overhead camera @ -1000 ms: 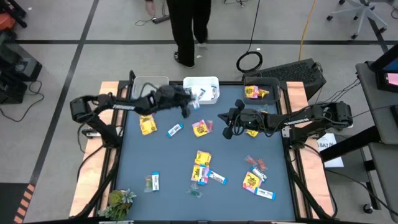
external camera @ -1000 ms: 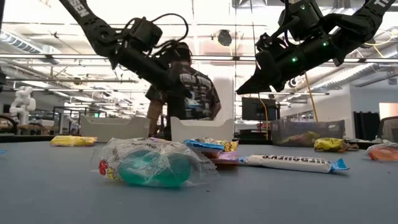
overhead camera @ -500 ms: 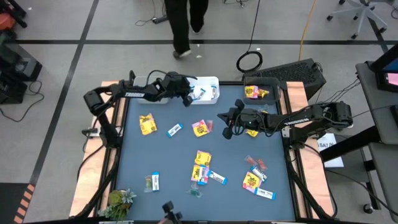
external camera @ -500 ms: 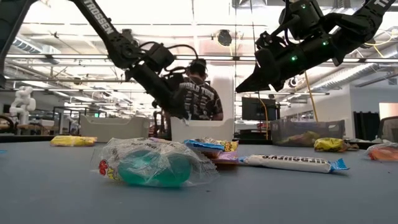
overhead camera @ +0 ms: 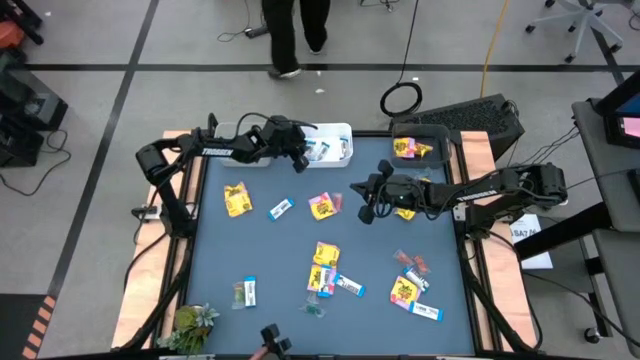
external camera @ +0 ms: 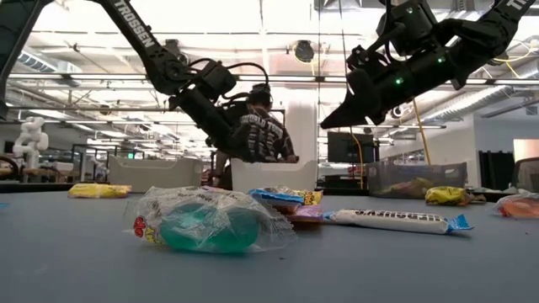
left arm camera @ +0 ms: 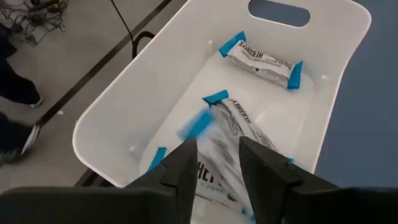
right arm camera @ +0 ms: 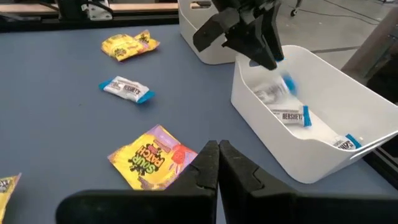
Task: Sort candy
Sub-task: Put the yellow candy into the black bin
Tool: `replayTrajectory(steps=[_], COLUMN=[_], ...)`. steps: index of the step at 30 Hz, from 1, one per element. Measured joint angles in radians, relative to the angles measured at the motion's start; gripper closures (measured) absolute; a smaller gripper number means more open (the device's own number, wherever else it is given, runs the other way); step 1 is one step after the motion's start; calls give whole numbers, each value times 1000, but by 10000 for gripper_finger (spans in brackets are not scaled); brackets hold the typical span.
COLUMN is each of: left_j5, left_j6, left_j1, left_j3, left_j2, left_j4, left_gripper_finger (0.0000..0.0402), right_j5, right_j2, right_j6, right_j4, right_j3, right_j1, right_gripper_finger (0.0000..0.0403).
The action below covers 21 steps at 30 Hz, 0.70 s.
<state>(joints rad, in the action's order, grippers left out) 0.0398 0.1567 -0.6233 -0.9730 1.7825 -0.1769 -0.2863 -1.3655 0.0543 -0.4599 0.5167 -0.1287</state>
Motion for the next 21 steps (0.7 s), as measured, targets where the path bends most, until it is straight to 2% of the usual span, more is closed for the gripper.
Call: replayTrajectory(steps=[5, 10, 12, 17, 21], left_j5=[-14, -26, -31, -31, -31], left_j6=[47, 61, 60, 27, 25], left_j1=[33, 80, 101, 159, 205], left_j3=[20, 92, 128, 250, 320], left_j2=[-40, -114, -145, -224, -289], left_j4=[-32, -96, -174, -332, -371], left_gripper_finger=[277, 295, 303, 316, 318], right_j5=[1, -35, -57, -83, -130], right_j2=[29, 104, 137, 193, 201], right_j6=[1, 63, 106, 277, 417], right_j4=[64, 228, 321, 585, 775], right_j3=[1, 0, 0, 0, 0], right_j1=[0, 23, 39, 77, 112], right_gripper_finger=[403, 401, 394, 353, 302])
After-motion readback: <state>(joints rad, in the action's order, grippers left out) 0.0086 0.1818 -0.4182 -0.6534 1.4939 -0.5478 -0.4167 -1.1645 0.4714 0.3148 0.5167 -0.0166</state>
